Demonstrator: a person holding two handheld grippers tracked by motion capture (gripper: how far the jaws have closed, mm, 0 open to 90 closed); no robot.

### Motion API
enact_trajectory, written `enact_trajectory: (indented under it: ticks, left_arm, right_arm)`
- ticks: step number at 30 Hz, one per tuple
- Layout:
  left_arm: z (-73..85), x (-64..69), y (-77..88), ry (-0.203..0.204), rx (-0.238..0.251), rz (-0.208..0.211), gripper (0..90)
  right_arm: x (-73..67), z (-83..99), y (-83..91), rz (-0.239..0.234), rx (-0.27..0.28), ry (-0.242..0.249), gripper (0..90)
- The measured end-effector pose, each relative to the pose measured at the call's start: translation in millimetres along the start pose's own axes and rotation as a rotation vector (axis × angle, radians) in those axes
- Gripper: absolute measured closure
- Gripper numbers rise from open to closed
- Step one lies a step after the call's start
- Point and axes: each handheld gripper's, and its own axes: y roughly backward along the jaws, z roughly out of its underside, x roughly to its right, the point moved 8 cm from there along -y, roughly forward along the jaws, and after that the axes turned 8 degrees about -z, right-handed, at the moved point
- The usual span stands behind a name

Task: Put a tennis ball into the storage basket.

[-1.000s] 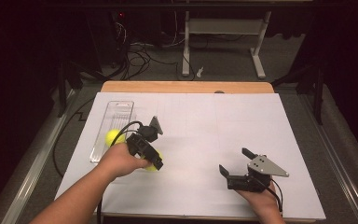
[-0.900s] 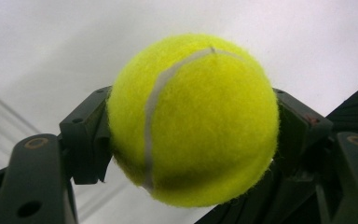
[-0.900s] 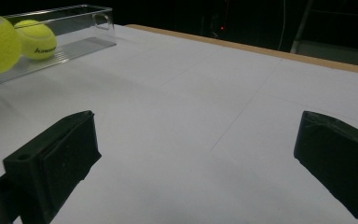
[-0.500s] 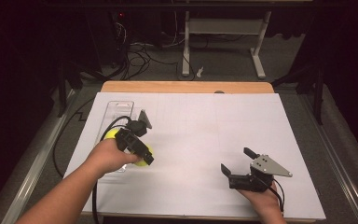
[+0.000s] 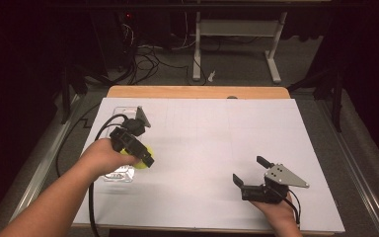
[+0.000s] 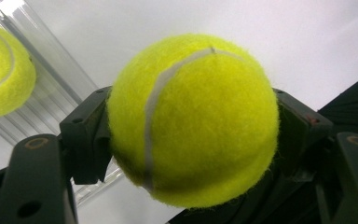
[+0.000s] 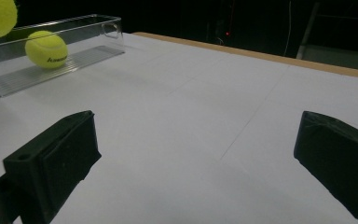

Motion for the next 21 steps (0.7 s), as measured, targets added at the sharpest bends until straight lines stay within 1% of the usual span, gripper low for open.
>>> enact_trajectory:
  ticks: [9, 12, 17, 21]
  left_arm:
    - [4.8, -11.7, 7.3, 0.029, 0.002, -0.010, 26.4]
    - [7.4, -16.1, 9.1, 0.032, -0.005, -0.014, 26.4]
    - [10.4, -23.8, 9.6, 0.061, -0.001, -0.010, 26.4]
    - [13.5, -33.1, 10.1, 0.085, 0.002, -0.011, 26.4]
  right_arm:
    - [-0.3, -0.2, -0.1, 0.000, 0.002, 0.003, 0.4]
    - [-0.5, -0.7, 0.1, -0.002, 0.005, 0.004, 0.4]
    - [-0.7, -1.0, 0.4, -0.001, 0.006, 0.003, 0.4]
    - [-0.6, -1.2, 0.8, -0.001, 0.006, 0.001, 0.4]
